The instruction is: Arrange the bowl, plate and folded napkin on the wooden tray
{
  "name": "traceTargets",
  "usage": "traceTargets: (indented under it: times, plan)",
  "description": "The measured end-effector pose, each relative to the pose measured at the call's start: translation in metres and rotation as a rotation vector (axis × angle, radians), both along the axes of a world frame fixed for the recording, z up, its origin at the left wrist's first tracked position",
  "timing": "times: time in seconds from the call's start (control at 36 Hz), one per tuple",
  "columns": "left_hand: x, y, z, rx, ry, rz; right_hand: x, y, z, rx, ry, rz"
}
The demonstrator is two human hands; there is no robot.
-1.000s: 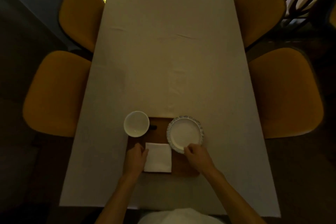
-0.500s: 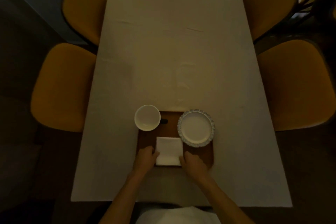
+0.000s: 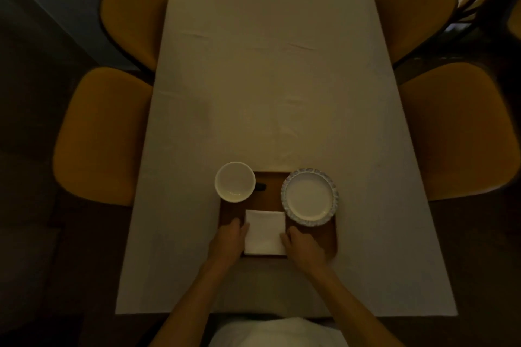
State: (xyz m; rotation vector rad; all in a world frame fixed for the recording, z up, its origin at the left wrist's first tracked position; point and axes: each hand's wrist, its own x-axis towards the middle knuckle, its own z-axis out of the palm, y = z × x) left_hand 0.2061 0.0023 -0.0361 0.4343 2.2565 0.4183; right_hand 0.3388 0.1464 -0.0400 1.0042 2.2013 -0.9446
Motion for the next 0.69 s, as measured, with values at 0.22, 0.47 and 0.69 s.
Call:
traceTargets:
  times: [0.22, 0.47, 0.69]
  plan:
    - [0.001, 0.005, -0.001, 0.077, -0.064, 0.039, 0.004, 0.000, 0.001, 0.037, 0.016, -0.031]
    - [0.010, -0.003, -0.001, -0.006, -0.018, -0.042, 0.009, 0.000, 0.001, 0.076, -0.038, -0.001]
    - [0.013, -0.011, -0.012, 0.024, -0.004, -0.046, 0.011, -0.004, 0.003, 0.074, 0.013, -0.049]
